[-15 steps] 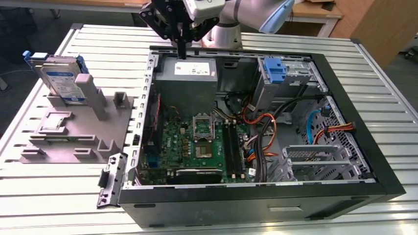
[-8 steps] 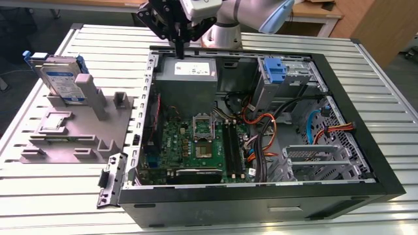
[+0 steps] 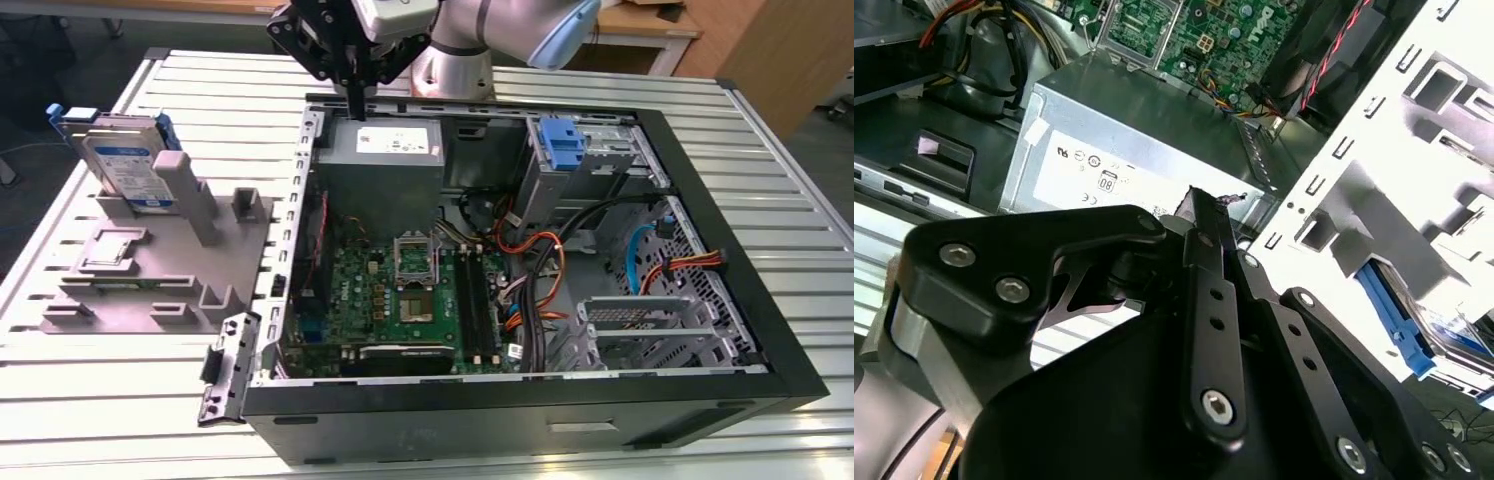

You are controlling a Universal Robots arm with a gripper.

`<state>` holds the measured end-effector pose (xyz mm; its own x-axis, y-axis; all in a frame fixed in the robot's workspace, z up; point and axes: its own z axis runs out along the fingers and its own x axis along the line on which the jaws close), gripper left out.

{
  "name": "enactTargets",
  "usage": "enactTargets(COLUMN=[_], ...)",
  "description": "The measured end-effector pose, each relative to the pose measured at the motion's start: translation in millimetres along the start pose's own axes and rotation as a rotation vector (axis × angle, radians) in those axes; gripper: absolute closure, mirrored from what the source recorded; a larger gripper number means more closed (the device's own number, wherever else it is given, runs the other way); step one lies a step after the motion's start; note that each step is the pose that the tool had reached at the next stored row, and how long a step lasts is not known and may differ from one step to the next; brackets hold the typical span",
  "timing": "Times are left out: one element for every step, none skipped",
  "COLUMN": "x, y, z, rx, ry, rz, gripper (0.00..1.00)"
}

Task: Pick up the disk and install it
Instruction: 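Reach for the disk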

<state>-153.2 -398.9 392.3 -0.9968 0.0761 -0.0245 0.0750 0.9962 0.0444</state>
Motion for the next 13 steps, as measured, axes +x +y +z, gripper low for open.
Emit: enactTargets(x=[0.0,0.1,0.1,0.2,0.4,0.8,1.1,1.6,2.0,2.5,3.0,3.5,4.0], y=[0.0,0.0,0.0,0.0,0.0,-0.1,-0.1,-0.1,-0.2,-0.2,-0.2,-0.3,-0.3], z=[0.0,-0.1,-0.1,0.0,-0.1,-0.1,0.0,-0.1,-0.1,-0.1,-0.1,-0.1,-0.1], rx=[0.0001,0.0001,0.0001,0.0001,0.0000,0.0001,0.0000,0.0000,0.0001,0.0001,0.0001,0.0001,0.0000], ry=[0.0001,0.0001,0.0001,0.0001,0.0001,0.0000,0.0000,0.0000,0.0000,0.0000,0.0000,0.0001,0.0000], rz=[0.000,0.000,0.000,0.000,0.000,0.000,0.000,0.000,0.000,0.000,0.000,0.000,0.000], gripper=[0.90,0.90,0.90,0.90,0.90,0.90,0.90,0.90,0.90,0.90,0.90,0.90,0.90])
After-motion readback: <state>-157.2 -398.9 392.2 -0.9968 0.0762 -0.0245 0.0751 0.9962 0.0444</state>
